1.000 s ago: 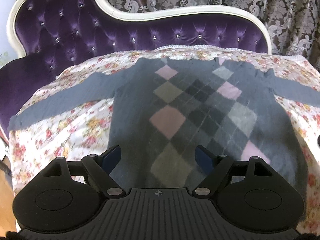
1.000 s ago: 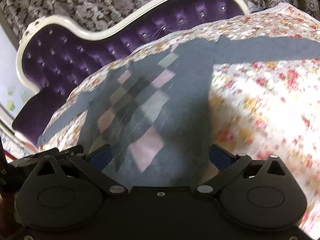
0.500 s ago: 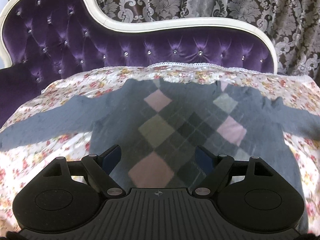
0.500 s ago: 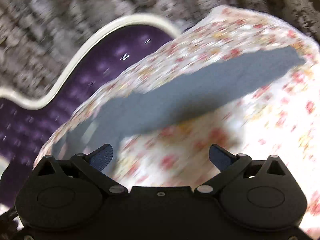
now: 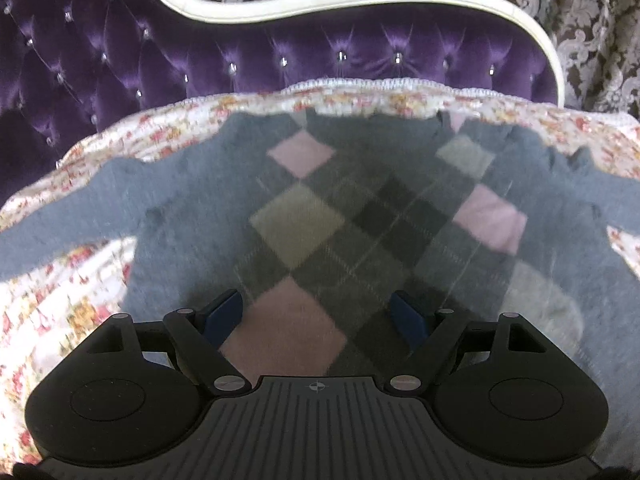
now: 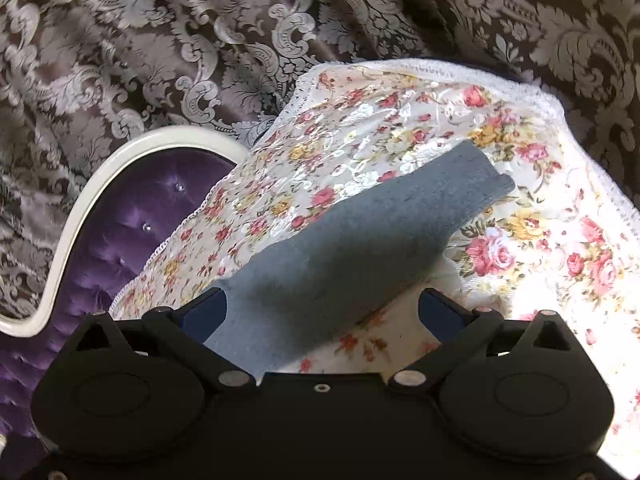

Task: Fold small clothes
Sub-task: 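Lower the right tool onto a sweater sleeve and close on its cuff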

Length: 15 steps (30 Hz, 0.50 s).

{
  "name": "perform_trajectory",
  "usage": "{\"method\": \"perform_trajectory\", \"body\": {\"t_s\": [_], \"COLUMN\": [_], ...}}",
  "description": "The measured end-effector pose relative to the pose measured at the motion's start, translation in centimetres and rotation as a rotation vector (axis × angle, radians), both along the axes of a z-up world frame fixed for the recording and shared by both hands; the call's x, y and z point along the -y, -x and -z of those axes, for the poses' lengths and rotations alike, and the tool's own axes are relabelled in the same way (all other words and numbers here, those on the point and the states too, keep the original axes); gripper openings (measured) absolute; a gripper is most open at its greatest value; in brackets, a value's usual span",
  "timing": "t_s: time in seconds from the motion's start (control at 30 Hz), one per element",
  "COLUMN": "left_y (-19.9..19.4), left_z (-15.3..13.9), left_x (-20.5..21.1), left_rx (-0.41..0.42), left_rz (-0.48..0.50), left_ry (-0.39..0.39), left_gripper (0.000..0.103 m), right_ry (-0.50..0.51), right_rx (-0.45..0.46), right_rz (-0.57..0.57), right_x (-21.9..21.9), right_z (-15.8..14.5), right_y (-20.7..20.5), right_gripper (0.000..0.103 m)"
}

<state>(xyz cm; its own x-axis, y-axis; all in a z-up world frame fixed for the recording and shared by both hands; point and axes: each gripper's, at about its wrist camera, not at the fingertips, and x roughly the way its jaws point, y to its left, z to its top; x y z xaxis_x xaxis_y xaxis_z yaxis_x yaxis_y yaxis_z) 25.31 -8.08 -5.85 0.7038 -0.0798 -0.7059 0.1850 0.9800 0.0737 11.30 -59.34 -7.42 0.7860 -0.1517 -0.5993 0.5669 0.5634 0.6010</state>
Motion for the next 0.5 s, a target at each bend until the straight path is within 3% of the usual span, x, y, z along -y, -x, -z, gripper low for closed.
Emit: {"method": "perform_trajectory", "body": {"t_s": [0.17, 0.3, 0.5], "left_y": [0.9, 0.8, 0.7], "left_z": [1.0, 1.8, 2.1], "left_x": [-1.2, -2.0, -1.6], "left_rx": [0.05, 0.063, 0.064], "left_rz": [0.004, -0.01, 0.0], "left_ry": [0.084, 0.129, 0.113], "left_gripper": [0.083, 0.097, 0.103], "right_ry": [0.005, 0.006, 0.127], "right_rx": [0.076, 0.103, -0.005], "right_rz": [0.029, 0.04, 0.021], "right_x": [1.5, 2.7, 2.5], "right_z": [0.7, 1.0, 0.5], "right_y": [-0.4, -1.3, -3.4], "right_gripper": [0.103, 0.103, 0.095]}}
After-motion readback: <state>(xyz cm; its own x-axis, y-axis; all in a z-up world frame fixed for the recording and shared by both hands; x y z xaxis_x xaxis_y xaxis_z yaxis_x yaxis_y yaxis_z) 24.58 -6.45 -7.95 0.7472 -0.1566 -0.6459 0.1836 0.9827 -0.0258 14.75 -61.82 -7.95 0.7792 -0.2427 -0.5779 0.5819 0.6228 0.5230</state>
